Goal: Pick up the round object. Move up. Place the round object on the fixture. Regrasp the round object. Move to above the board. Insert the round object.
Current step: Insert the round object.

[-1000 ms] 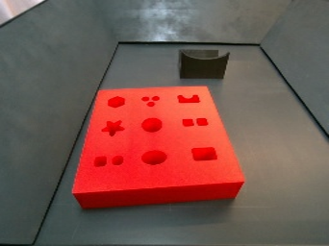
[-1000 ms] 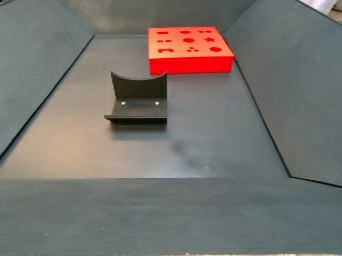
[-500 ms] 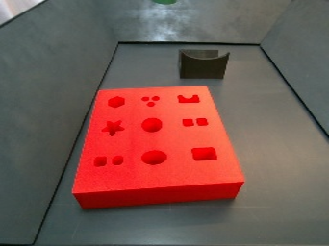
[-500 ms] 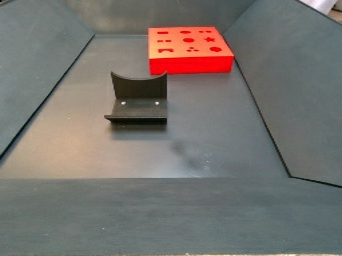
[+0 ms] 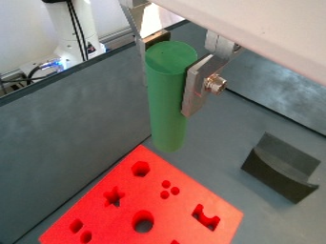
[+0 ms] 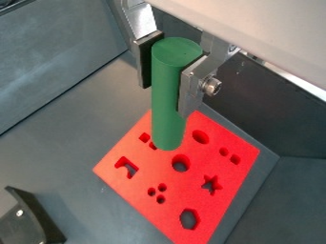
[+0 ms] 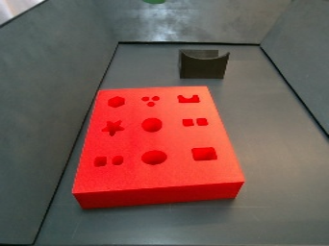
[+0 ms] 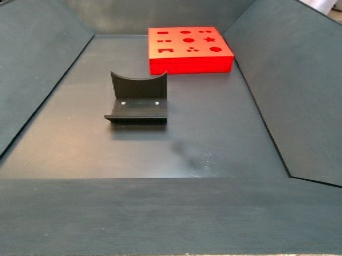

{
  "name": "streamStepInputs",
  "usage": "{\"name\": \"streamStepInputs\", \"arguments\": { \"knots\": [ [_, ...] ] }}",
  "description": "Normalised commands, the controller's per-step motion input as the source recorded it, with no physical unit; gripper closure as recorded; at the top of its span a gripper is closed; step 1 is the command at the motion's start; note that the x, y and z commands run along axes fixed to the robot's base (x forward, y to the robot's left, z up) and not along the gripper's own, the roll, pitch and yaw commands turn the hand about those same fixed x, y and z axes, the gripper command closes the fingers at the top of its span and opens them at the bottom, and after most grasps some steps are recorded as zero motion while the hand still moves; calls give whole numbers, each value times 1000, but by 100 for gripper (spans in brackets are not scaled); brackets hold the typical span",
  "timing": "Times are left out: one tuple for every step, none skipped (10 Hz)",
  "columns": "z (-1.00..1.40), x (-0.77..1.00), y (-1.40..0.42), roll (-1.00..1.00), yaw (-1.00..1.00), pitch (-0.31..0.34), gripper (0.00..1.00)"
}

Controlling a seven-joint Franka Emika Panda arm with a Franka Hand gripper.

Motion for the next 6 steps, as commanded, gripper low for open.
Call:
{"name": "streamStepInputs", "arguments": {
  "knots": [
    [0, -151, 57, 0, -9, -7, 100],
    [-9, -37, 0, 29, 0, 0, 100],
    [-551, 97, -211, 106, 0, -89, 100],
    [-1000, 269, -177, 49, 9, -99, 100],
    [-1000, 369, -343, 23, 0, -34, 100],
    [-1000, 557, -549, 23, 40, -19, 100]
  ]
}}
